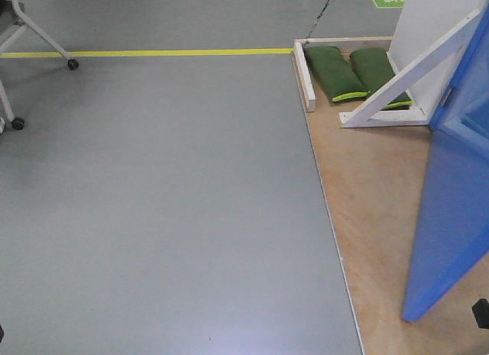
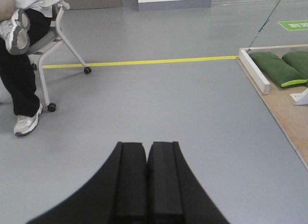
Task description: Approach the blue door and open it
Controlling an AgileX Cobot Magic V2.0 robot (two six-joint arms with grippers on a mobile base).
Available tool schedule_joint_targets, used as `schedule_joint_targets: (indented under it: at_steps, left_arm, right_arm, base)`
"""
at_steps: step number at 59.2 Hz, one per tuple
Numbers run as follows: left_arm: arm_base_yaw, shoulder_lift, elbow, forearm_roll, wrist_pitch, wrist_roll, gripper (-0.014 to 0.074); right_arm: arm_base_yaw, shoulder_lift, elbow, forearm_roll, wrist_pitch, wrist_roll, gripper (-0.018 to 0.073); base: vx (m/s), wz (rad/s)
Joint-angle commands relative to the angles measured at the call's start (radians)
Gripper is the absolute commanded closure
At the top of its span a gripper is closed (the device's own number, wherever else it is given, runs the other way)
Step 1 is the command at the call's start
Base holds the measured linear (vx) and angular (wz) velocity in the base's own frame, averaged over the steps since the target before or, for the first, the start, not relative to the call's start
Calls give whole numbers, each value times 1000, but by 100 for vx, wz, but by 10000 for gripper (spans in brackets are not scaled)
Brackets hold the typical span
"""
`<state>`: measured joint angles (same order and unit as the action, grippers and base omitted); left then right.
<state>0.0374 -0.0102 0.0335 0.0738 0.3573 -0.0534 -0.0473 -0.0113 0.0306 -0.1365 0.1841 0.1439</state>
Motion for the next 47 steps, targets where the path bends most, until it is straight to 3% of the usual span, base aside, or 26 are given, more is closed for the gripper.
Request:
schedule_joint_targets:
  at_steps: [1, 47]
  left_arm:
    - [-1, -17, -32, 1, -80, -4, 526]
    - [-1, -17, -32, 1, -80, -4, 526]
  right_arm:
    - [2, -10, 9, -13, -81, -8, 564]
    - [2, -10, 9, -13, -81, -8, 564]
  base:
    - [43, -3]
    - [31, -1]
